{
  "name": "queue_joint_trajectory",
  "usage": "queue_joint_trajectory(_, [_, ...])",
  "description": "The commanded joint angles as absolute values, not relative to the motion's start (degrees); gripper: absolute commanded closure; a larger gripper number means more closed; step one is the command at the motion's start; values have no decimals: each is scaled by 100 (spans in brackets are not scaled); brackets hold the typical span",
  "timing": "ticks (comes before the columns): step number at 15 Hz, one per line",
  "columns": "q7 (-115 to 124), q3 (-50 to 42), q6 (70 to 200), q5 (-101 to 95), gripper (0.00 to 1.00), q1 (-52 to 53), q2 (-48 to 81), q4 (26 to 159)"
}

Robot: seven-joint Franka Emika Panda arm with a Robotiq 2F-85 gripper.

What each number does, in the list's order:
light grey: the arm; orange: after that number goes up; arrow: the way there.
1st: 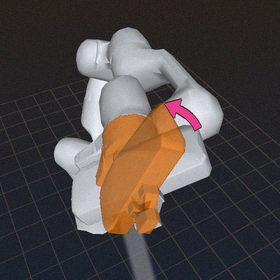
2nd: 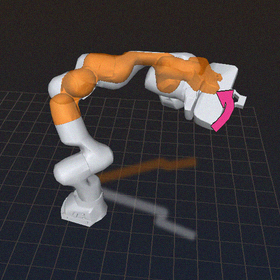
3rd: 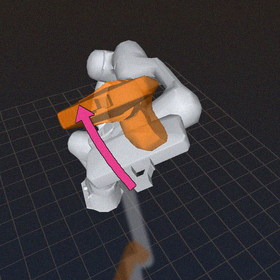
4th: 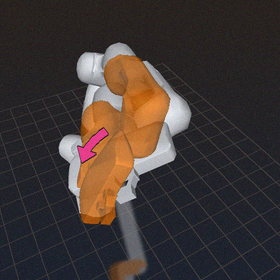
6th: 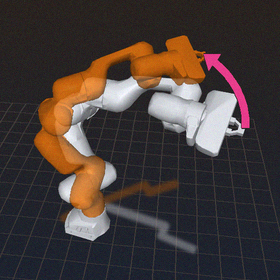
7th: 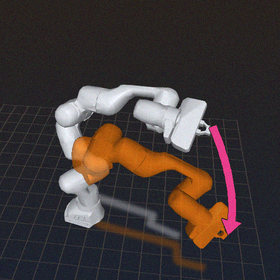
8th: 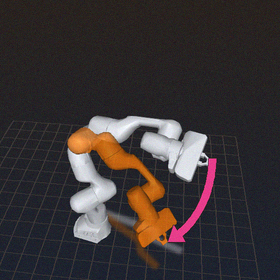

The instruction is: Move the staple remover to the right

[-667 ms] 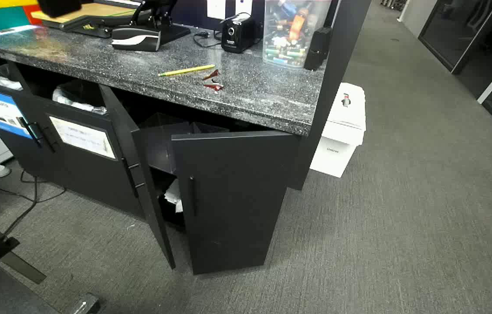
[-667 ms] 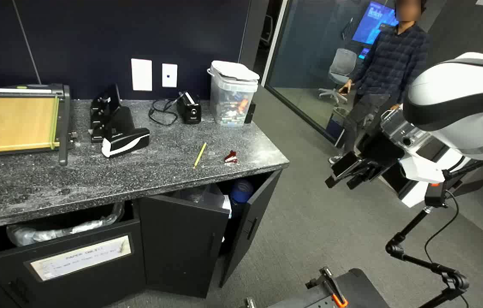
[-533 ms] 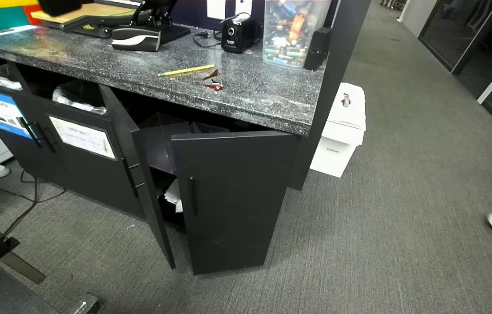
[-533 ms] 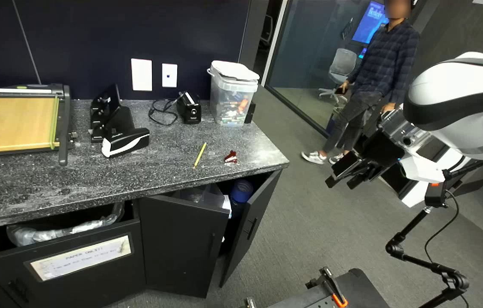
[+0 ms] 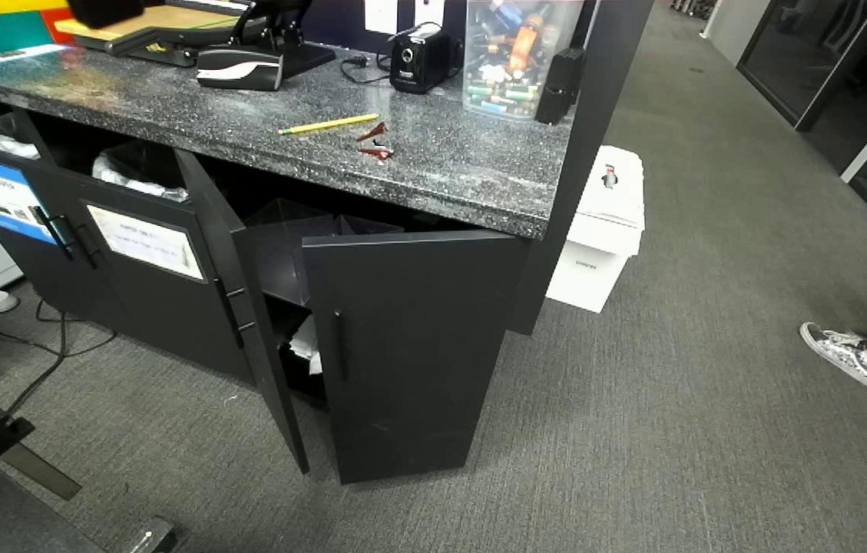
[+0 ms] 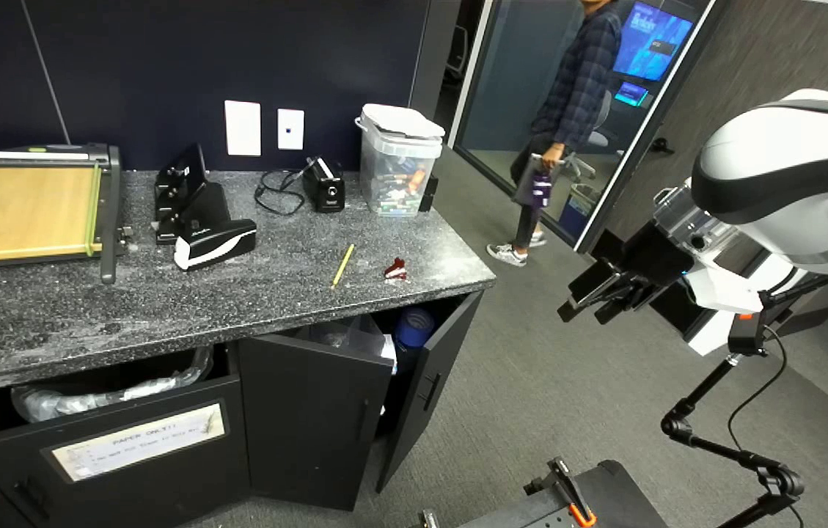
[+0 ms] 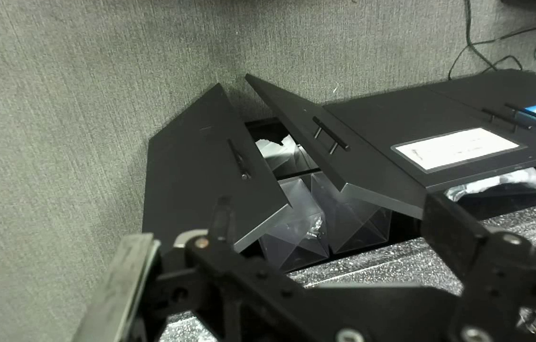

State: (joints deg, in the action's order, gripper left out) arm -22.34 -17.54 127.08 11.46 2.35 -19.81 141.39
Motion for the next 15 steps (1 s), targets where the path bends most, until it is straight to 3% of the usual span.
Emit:
queue_joint_trajectory(1, [-2290,-1566,12681,1225,0,39,-1961,14127])
queue_joint_trajectory(9, [-1875,-1039,12981,1150,0,67,-803,13253])
queue_joint_trajectory(15, [-952,-466,13499,1345,0,71,819,11665])
